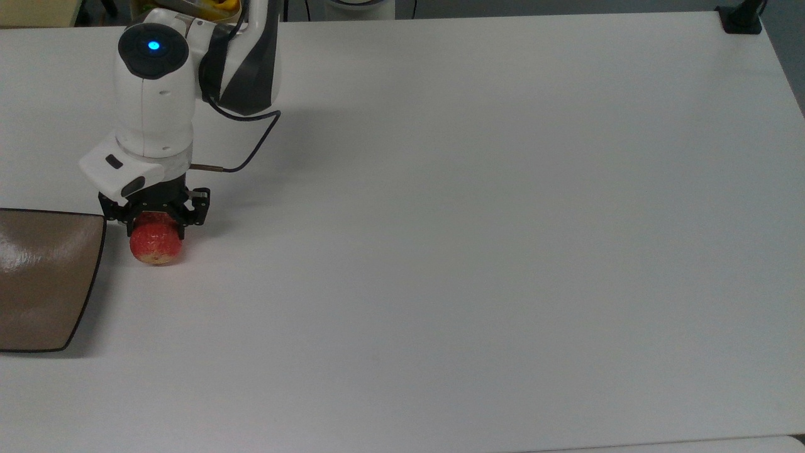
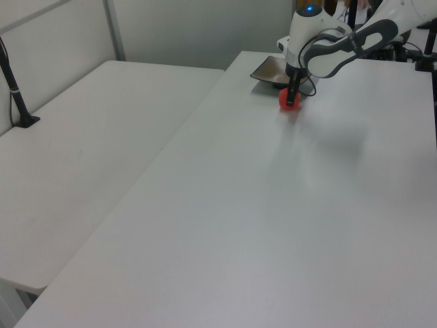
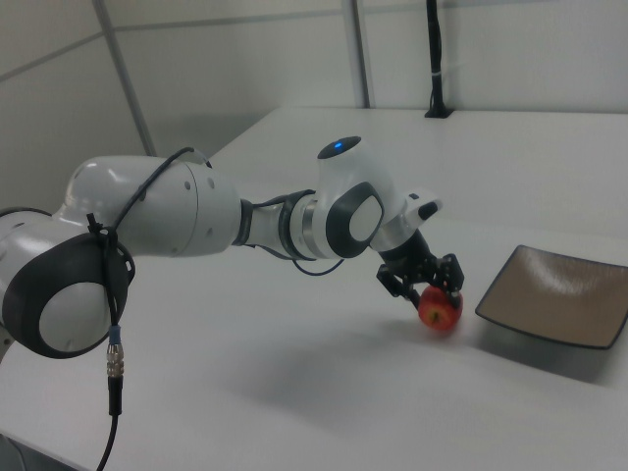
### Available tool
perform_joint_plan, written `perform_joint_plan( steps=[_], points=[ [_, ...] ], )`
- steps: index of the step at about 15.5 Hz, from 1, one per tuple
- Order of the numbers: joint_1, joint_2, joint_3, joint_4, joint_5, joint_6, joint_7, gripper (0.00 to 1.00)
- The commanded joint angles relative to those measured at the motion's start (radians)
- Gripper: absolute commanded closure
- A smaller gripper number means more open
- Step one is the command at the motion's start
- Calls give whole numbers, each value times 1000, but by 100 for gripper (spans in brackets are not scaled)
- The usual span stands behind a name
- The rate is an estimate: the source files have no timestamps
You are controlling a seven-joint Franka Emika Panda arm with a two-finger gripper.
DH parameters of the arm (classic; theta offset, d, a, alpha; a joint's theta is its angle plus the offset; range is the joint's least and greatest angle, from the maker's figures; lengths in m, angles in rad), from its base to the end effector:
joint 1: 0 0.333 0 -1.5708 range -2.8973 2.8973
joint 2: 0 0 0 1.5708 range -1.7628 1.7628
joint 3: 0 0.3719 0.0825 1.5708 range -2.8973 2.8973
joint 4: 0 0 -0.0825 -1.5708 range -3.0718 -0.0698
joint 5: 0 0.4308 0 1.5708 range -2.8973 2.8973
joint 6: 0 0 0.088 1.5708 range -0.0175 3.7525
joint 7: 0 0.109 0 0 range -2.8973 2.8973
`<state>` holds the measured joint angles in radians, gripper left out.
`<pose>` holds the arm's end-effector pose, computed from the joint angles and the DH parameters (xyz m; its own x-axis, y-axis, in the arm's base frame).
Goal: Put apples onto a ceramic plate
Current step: 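Carry the apple over the brown plate and open the gripper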
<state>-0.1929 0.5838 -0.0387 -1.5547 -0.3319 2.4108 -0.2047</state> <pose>0.7752 -0.1795 0.3551 0.9604 0.2246 0.1650 0.1595 -0.9285 0.3354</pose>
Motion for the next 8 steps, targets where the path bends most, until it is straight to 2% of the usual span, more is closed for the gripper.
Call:
perform_joint_plan(
  steps=[1, 3, 8],
  points=[
    [-48, -53, 19, 7, 43, 11, 8, 77],
    [-52, -62, 23, 21, 103, 11, 10, 77],
    [-98, -53, 25, 84, 109, 14, 8, 76]
  ],
)
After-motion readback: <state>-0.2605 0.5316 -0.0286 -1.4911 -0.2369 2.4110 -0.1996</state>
